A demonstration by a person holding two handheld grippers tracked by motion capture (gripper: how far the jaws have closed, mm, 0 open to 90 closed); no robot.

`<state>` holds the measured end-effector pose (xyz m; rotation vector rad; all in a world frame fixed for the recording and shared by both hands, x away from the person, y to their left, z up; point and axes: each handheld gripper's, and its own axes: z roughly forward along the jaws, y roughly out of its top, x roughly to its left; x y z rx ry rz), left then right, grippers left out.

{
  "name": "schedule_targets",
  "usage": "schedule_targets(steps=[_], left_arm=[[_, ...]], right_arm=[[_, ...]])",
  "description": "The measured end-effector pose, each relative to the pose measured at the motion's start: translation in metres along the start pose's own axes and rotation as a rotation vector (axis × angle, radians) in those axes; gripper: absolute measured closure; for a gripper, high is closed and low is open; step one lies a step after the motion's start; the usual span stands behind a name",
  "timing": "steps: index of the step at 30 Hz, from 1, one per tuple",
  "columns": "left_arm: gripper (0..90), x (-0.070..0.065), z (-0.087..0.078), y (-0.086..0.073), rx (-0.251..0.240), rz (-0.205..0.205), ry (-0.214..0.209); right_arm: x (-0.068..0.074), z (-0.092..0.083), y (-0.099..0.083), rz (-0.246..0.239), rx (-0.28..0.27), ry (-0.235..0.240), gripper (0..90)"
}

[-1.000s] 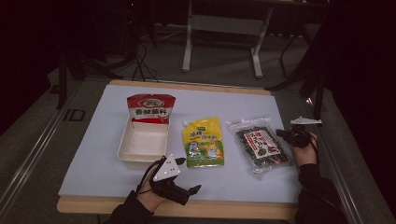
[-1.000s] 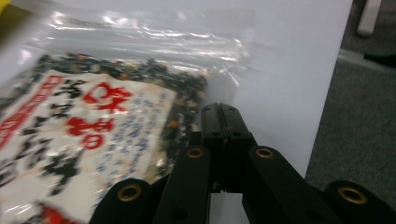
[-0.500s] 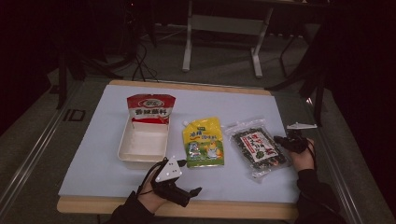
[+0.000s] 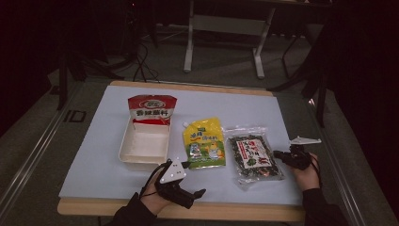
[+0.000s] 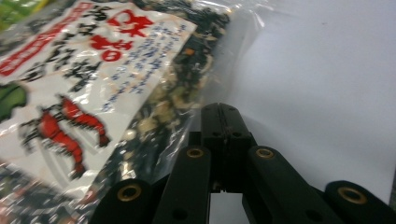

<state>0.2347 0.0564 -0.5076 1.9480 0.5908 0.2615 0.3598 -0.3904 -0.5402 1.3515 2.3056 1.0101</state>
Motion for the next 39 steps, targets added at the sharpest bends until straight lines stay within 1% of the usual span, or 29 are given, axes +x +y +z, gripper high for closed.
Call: schedule_targets(steps=[1, 3, 4, 6, 8, 9, 10, 11, 14, 15, 16, 18, 19, 20, 21, 23, 24, 26, 27, 28, 29, 31, 33, 34, 36, 38, 39], left_arm=[[1.6, 0.0, 0.001, 0.0, 0.001, -0.006, 0.002], [1.6, 0.001, 0.004, 0.001, -0.001, -0.019, -0.014], [1.6, 0.002, 0.005, 0.002, -0.005, -0.017, -0.017], [1.6, 0.003, 0.006, 0.002, -0.018, -0.03, -0.034], [1.7, 0.004, 0.006, 0.003, -0.025, -0.028, -0.041], [1.7, 0.005, 0.008, 0.004, -0.021, -0.007, -0.051], [1.7, 0.004, 0.009, 0.004, -0.021, 0.002, -0.052], [1.7, 0.004, 0.01, 0.005, -0.025, 0.009, -0.055], [1.7, 0.004, 0.012, 0.007, -0.021, 0.017, -0.066], [1.7, 0.004, 0.015, 0.009, -0.014, 0.03, -0.067], [1.7, 0.004, 0.016, 0.011, -0.016, 0.031, -0.07], [1.7, 0.004, 0.019, 0.013, -0.007, 0.022, -0.085], [1.7, 0.004, 0.02, 0.015, 0.001, 0.023, -0.084], [2.1, 0.003, 0.022, 0.016, 0.012, 0.029, -0.078], [2.1, 0.003, 0.023, 0.018, 0.027, 0.031, -0.082], [2.1, 0.004, 0.027, 0.02, 0.053, 0.01, -0.095], [2.1, 0.006, 0.029, 0.021, 0.057, -0.007, -0.116], [2.2, 0.01, 0.034, 0.023, 0.068, -0.033, -0.123], [2.4, 0.012, 0.037, 0.024, 0.071, -0.05, -0.13], [2.8, 0.014, 0.039, 0.025, 0.078, -0.064, -0.125], [3.1, 0.016, 0.042, 0.026, 0.085, -0.071, -0.127], [4.5, 0.019, 0.047, 0.028, 0.093, -0.069, -0.119], [6.0, 0.021, 0.052, 0.031, 0.087, -0.093, -0.136], [6.1, 0.022, 0.055, 0.032, 0.083, -0.099, -0.144], [6.2, 0.024, 0.063, 0.036, 0.093, -0.093, -0.147], [7.9, 0.026, 0.072, 0.038, 0.104, -0.097, -0.149], [8.0, 0.027, 0.076, 0.039, 0.111, -0.101, -0.14]], right_arm=[[0.002, -0.002, -0.001, -0.001, -0.003, 0.006, 90.0], [0.008, -0.007, -0.002, -0.009, -0.003, 0.013, 90.0], [0.011, -0.008, -0.003, -0.014, -0.007, 0.017, 90.0], [0.016, -0.011, -0.004, -0.018, -0.008, 0.022, 90.0], [0.018, -0.013, -0.005, -0.024, -0.011, 0.024, 90.0], [0.02, -0.014, -0.006, -0.023, -0.012, 0.029, 90.0], [0.022, -0.015, -0.007, -0.025, -0.014, 0.037, 90.0], [0.023, -0.015, -0.008, -0.03, -0.013, 0.033, 90.0], [0.025, -0.016, -0.009, -0.024, -0.015, 0.042, 90.0], [0.026, -0.017, -0.009, -0.024, -0.017, 0.04, 90.0], [0.027, -0.018, -0.01, -0.022, -0.018, 0.052, 90.0], [0.029, -0.018, -0.011, -0.028, -0.016, 0.053, 90.0], [0.03, -0.017, -0.011, -0.024, -0.014, 0.057, 90.0], [0.031, -0.018, -0.011, -0.016, -0.013, 0.07, 90.0], [0.032, -0.017, -0.011, -0.019, -0.016, 0.077, 90.0], [0.036, -0.018, -0.011, -0.041, -0.015, 0.057, 90.0], [0.036, -0.018, -0.01, -0.041, -0.018, 0.057, 90.0], [0.036, -0.021, -0.008, -0.041, -0.032, 0.057, 89.7], [0.037, -0.022, -0.006, -0.047, -0.039, 0.046, 86.6], [0.037, -0.024, -0.004, -0.055, -0.05, 0.045, 83.4], [0.039, -0.026, -0.003, -0.062, -0.06, 0.038, 80.5], [0.043, -0.031, 0.0, -0.083, -0.08, 0.02, 73.9], [0.046, -0.034, 0.002, -0.098, -0.105, 0.01, 68.6], [0.048, -0.036, 0.003, -0.105, -0.114, -0.002, 64.3], [0.052, -0.037, 0.003, -0.121, -0.142, -0.014, 57.2], [0.055, -0.037, 0.003, -0.132, -0.161, -0.035, 45.5], [0.057, -0.037, 0.003, -0.143, -0.175, -0.043, 40.5]])
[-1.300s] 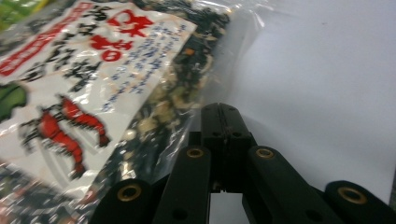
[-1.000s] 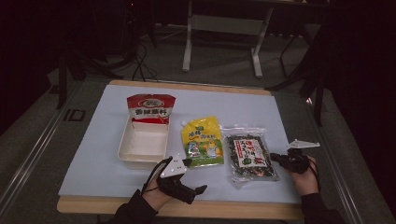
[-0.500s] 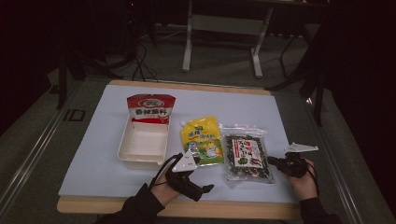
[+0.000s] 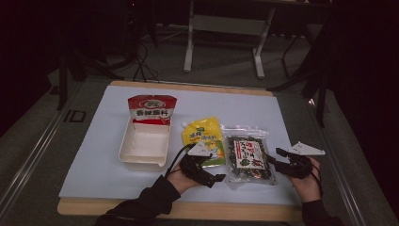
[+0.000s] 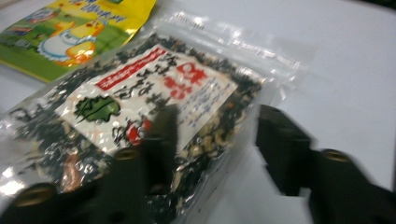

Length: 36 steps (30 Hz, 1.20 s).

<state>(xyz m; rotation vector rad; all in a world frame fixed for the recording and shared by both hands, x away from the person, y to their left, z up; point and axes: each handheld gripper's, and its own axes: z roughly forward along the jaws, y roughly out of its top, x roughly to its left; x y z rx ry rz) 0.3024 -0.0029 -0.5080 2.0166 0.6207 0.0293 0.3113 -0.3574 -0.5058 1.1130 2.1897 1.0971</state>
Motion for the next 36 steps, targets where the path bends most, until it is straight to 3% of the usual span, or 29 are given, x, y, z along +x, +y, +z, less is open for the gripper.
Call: schedule_targets(steps=[2, 5, 9, 11, 18, 22, 25, 36], left_arm=[[9.8, 0.004, 0.008, 0.003, 0.007, -0.016, -0.001], [11.7, 0.006, 0.017, 0.005, 0.021, -0.012, 0.011], [12.6, 0.014, 0.039, 0.008, 0.049, -0.049, 0.011], [13.0, 0.015, 0.042, 0.009, 0.054, -0.054, 0.015], [15.7, 0.033, 0.062, 0.018, 0.086, -0.156, 0.003], [16.7, 0.039, 0.072, 0.019, 0.115, -0.193, -0.002], [19.5, 0.043, 0.074, 0.021, 0.104, -0.234, -0.012], [27.9, 0.051, 0.082, 0.027, 0.131, -0.299, -0.037]], right_arm=[[0.001, -0.001, 0.0, -0.008, -0.01, 0.014, 29.9], [0.001, -0.001, 0.0, 0.002, -0.005, 0.028, 24.9], [-0.001, 0.001, -0.002, 0.013, -0.023, 0.04, 13.9], [-0.001, 0.001, -0.002, 0.001, -0.016, 0.043, 14.1], [0.0, -0.002, -0.006, -0.036, -0.036, 0.054, 14.2], [0.002, 0.0, -0.006, -0.052, -0.031, 0.056, 14.2], [0.003, 0.0, -0.006, -0.059, -0.031, 0.054, 14.2], [0.002, -0.002, -0.006, -0.051, -0.036, 0.067, 14.2]])
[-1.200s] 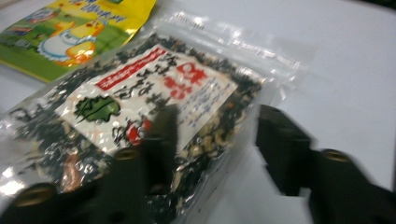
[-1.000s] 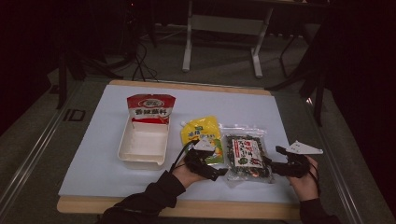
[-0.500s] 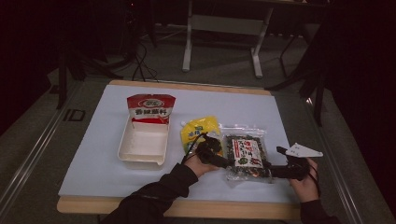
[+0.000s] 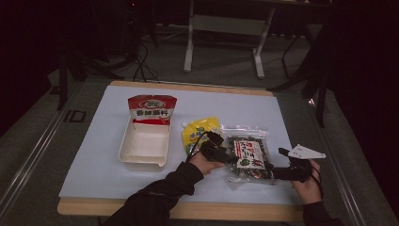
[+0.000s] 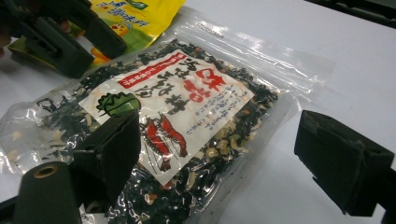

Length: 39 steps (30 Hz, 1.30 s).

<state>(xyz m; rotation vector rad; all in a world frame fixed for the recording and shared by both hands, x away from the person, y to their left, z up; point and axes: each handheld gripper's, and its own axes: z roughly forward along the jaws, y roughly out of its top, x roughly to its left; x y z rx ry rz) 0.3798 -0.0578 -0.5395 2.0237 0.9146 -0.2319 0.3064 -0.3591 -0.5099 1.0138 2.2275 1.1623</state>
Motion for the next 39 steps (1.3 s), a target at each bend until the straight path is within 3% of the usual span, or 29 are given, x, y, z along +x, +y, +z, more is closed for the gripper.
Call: schedule_targets(steps=[6, 10, 13, 14, 17, 19, 24, 25, 30, 35, 39], left_arm=[[29.5, 0.002, 0.0, 0.003, 0.02, -0.035, -0.009], [29.7, 0.003, 0.001, 0.005, 0.034, -0.055, -0.014], [30.9, 0.004, 0.001, 0.005, 0.03, -0.074, -0.019], [30.9, 0.003, 0.001, 0.005, 0.032, -0.065, -0.013], [30.5, 0.002, 0.002, 0.005, 0.039, -0.064, -0.011], [31.1, 0.003, 0.002, 0.007, 0.044, -0.079, -0.016], [32.4, 0.004, 0.005, 0.01, 0.066, -0.089, -0.015], [32.4, 0.006, 0.006, 0.011, 0.066, -0.11, -0.023], [41.7, 0.01, 0.007, 0.012, 0.075, -0.119, -0.019], [41.8, 0.01, 0.008, 0.014, 0.103, -0.146, -0.024], [46.3, 0.009, 0.014, 0.012, 0.198, -0.177, -0.071]], right_arm=[[0.001, 0.002, 0.0, -0.006, 0.01, 0.014, 14.1], [0.0, 0.009, -0.002, 0.015, 0.059, 0.043, 13.7], [-0.002, 0.014, -0.004, 0.039, 0.087, 0.069, 13.4], [-0.003, 0.016, -0.005, 0.043, 0.111, 0.058, 13.4], [-0.006, 0.023, -0.008, 0.087, 0.159, 0.092, 11.1], [-0.008, 0.025, -0.01, 0.117, 0.164, 0.117, 10.1], [-0.013, 0.024, -0.01, 0.158, 0.188, 0.117, 10.0], [-0.014, 0.024, -0.01, 0.17, 0.192, 0.121, 10.0], [-0.017, 0.026, -0.012, 0.201, 0.202, 0.147, 10.0], [-0.018, 0.026, -0.013, 0.214, 0.206, 0.159, 10.1], [-0.018, 0.027, -0.013, 0.218, 0.214, 0.17, 10.1]])
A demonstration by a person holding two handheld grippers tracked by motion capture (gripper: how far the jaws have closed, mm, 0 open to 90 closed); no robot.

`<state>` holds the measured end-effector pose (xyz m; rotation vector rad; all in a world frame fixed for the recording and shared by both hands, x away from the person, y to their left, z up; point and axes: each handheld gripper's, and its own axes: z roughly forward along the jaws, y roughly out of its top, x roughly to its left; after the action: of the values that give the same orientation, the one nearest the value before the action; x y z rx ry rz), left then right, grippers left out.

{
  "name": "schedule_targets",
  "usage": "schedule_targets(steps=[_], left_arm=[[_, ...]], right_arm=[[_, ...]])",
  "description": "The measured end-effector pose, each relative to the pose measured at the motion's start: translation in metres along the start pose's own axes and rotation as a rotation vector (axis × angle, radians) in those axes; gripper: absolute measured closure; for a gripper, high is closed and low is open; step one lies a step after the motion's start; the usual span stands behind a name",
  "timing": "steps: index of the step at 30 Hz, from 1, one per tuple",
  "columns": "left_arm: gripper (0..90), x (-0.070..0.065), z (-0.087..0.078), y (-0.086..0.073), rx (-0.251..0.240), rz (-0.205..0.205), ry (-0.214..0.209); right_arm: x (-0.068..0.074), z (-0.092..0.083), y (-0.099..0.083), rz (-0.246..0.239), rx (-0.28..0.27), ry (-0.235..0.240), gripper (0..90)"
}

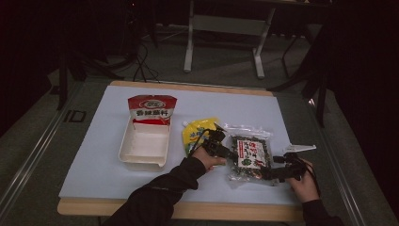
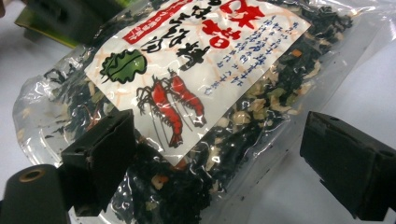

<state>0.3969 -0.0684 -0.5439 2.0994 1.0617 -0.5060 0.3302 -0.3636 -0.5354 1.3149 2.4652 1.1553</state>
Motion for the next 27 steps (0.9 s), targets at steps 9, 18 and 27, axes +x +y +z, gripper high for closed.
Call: schedule_targets(steps=[9, 18, 27], left_arm=[[59.6, -0.003, 0.007, -0.007, -0.034, 0.038, -0.04], [72.3, -0.001, 0.001, -0.014, -0.069, 0.059, -0.07], [77.7, -0.016, -0.008, -0.018, -0.137, 0.185, -0.05]], right_arm=[[0.001, 0.0, 0.0, -0.018, 0.001, -0.014, 10.2], [0.001, -0.003, 0.001, -0.047, -0.017, -0.057, 10.6], [-0.001, -0.015, 0.003, -0.034, -0.053, -0.066, 10.1]])
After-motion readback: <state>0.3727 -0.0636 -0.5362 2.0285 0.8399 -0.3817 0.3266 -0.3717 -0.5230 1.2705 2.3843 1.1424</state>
